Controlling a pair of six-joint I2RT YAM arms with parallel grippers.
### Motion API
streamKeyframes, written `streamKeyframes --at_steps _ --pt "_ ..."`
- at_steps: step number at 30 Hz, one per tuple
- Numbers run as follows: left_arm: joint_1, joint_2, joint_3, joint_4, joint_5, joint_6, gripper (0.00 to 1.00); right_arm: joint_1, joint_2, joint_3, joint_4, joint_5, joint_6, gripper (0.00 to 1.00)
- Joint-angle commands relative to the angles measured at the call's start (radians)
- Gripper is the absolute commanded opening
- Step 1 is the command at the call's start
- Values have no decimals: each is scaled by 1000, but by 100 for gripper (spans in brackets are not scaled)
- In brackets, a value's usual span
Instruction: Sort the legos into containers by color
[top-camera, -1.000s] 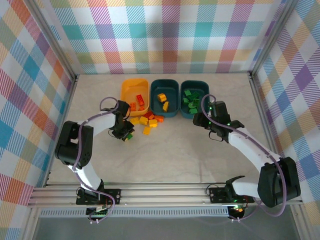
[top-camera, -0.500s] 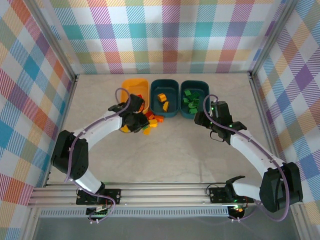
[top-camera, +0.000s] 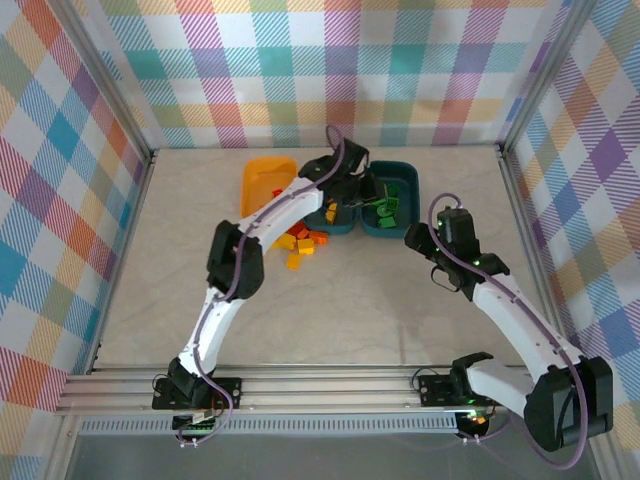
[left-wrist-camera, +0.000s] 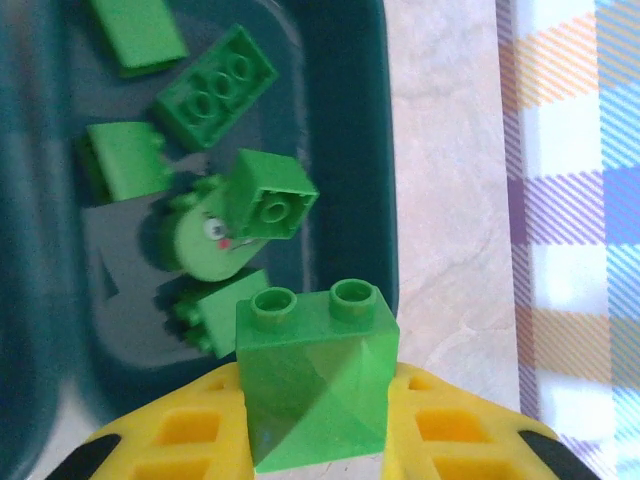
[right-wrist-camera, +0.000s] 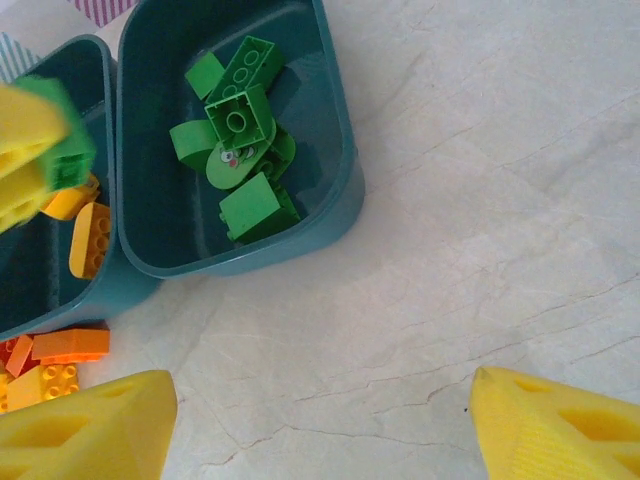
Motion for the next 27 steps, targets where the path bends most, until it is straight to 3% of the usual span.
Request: streamKeyframes --at_steps 1,7,11,13,19,22,27 --pt "-27 95 183 -114 46 49 24 -9 -37 -24 -33 23 -3 78" --pt "-29 189 257 -123 48 9 34 -16 -48 -26 -33 9 -24 78" --pt "-29 190 276 -154 42 60 57 -16 -49 -3 -28 -35 -80 78" --pt "-28 168 287 -165 39 92 66 -14 -48 22 -42 -44 -111 79" --pt "-23 -10 250 -185 -2 177 73 57 -6 104 -77 -55 -158 77" --pt "8 -203 22 -117 -61 188 74 190 39 125 -48 -16 -144 77" --pt "183 -595 -647 149 -84 30 78 426 251 207 -9 20 -132 78"
